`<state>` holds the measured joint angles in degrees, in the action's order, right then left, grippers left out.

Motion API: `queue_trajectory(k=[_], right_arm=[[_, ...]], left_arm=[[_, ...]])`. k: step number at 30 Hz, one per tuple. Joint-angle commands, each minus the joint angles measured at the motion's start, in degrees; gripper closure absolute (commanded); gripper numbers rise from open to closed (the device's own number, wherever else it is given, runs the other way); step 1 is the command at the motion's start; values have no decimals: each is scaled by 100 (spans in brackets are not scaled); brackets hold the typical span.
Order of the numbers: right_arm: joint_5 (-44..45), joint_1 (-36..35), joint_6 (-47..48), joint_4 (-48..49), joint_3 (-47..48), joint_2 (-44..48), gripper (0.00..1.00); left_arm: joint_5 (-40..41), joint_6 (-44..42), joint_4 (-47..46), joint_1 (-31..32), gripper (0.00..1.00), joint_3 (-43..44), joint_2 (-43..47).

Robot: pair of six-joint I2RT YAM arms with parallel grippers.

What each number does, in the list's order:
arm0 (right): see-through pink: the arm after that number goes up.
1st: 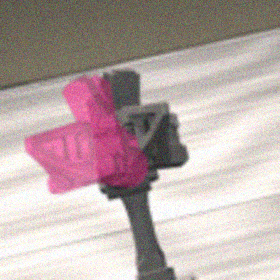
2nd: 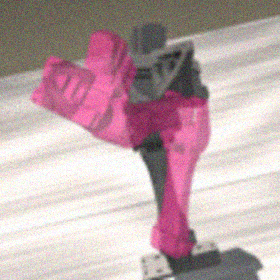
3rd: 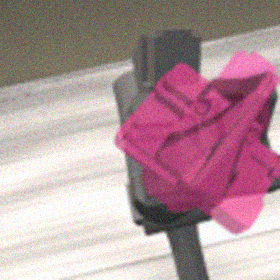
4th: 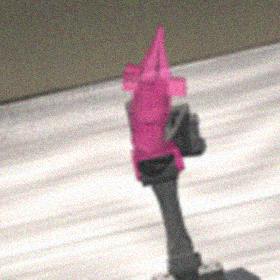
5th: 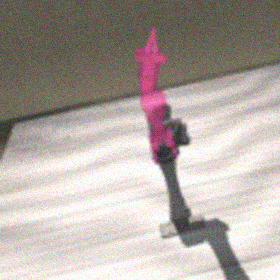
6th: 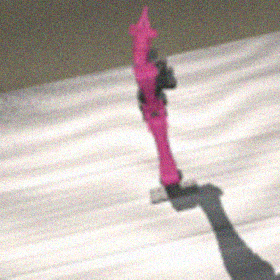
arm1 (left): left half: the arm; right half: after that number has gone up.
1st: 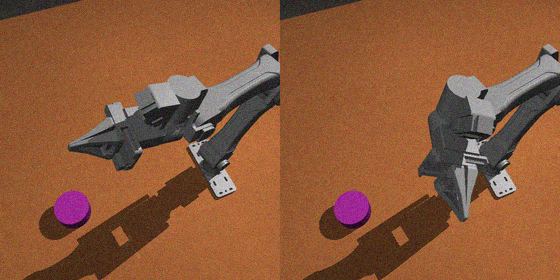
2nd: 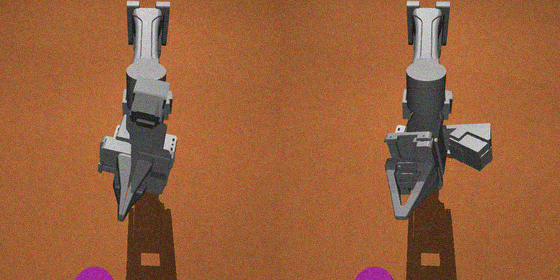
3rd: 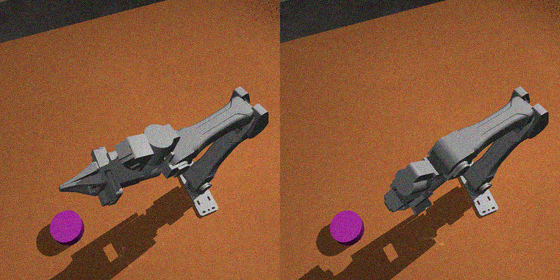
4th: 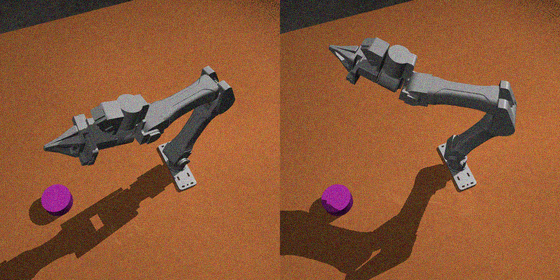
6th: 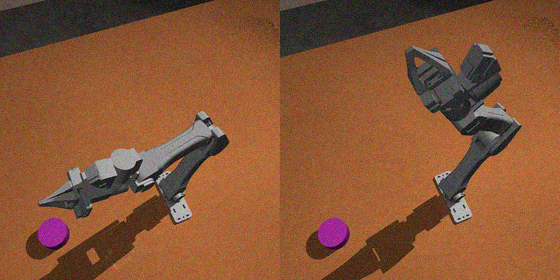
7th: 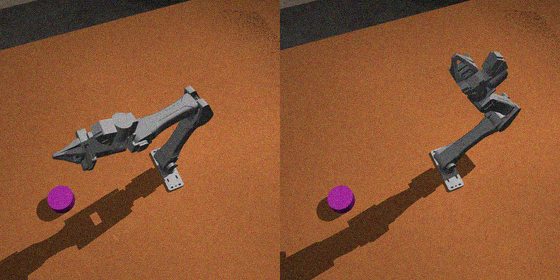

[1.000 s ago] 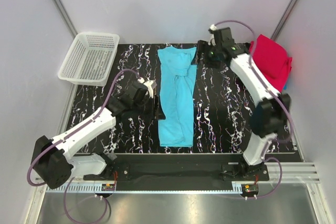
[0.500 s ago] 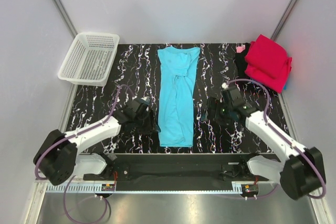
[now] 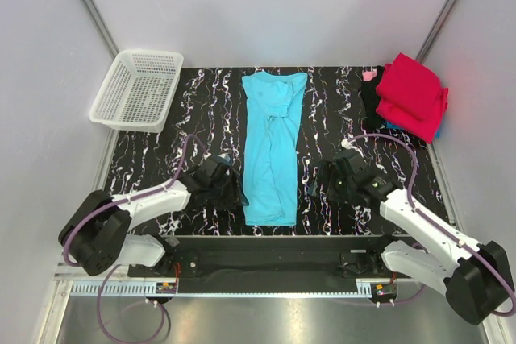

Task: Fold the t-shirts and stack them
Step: Fold the tshirt

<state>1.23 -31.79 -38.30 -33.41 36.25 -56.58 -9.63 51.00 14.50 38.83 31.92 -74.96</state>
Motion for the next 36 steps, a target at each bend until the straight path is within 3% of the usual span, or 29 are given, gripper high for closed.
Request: queue_trajectory(k=[1, 10, 14, 22, 36], right_arm=[[448, -108, -353, 221, -276, 243, 7], [-78, -161, -828, 1037, -1251, 525, 9], [-431, -187, -1003, 1547, -1480, 437, 11], [-809, -389, -1188, 2496, -1568, -423, 15], [-405, -1504, -1864, 2726, -1199, -1514, 29]], left_arm=[[66, 146, -404, 37, 47, -142, -10], [-109, 480, -914, 98, 47, -354, -309], [-180, 682, -730, 107, 48, -336, -283], [259, 876, 359, 186, 48, -204, 121], [-285, 1096, 395, 362, 53, -90, 122]])
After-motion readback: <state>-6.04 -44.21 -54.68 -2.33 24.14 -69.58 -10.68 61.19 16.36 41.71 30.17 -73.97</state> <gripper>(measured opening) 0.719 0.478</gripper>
